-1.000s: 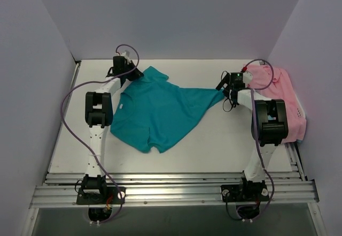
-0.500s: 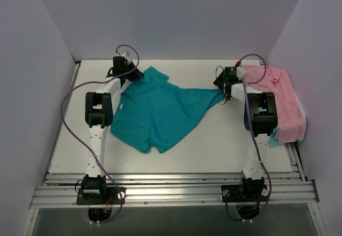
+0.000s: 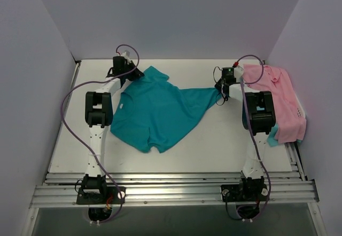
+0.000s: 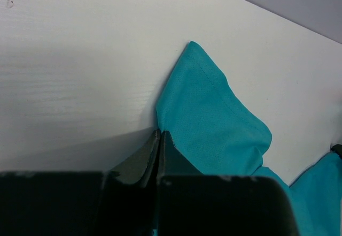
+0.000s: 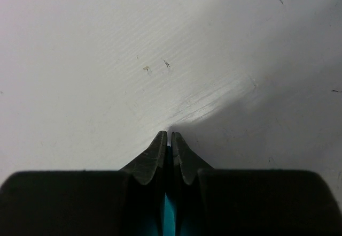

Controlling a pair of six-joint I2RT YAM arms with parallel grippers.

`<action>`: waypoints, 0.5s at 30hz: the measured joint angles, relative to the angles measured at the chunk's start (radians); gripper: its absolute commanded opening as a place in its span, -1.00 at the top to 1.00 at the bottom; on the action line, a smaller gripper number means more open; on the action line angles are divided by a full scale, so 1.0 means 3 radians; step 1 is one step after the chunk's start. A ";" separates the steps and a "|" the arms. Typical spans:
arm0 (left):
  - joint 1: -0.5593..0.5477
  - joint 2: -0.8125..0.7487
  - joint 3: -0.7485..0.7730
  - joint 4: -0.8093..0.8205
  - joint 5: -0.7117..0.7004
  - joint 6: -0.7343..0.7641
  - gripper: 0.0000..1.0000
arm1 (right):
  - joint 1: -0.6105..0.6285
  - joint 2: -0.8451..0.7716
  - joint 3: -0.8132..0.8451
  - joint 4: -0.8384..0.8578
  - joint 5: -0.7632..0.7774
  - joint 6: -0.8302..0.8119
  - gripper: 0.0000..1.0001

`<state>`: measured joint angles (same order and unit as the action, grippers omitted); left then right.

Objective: Fold and stack the t-shirts
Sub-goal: Flatten out the tshirt

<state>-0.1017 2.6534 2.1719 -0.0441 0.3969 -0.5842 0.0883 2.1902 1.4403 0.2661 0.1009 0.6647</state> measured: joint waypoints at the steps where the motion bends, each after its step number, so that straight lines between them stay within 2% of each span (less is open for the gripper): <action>1: 0.0000 0.0000 -0.0023 0.0045 -0.0001 0.0000 0.95 | 0.0003 0.0000 0.0000 0.0000 0.0000 0.0000 1.00; 4: 0.0000 -0.0064 -0.0206 0.0240 0.0004 -0.0023 0.95 | 0.0025 -0.0001 0.0000 -0.0001 0.0001 -0.0010 1.00; 8: -0.0006 -0.0488 -0.0910 0.0437 -0.0027 -0.0029 0.95 | 0.0122 -0.0071 -0.0001 -0.0123 0.0023 -0.0052 1.00; 12: -0.0043 -0.1293 -0.1820 0.0520 -0.0141 -0.0009 0.95 | 0.0336 -0.0436 -0.0058 -0.0350 0.0128 -0.0163 1.00; 15: -0.0140 -0.2113 -0.2303 0.0540 -0.0298 0.0078 0.95 | 0.0576 -0.1058 -0.0189 -0.0427 0.0272 -0.0258 1.00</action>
<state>-0.1436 2.0193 1.4811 0.1181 0.3077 -0.5610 0.2611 1.8729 1.3834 0.1379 0.1825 0.5873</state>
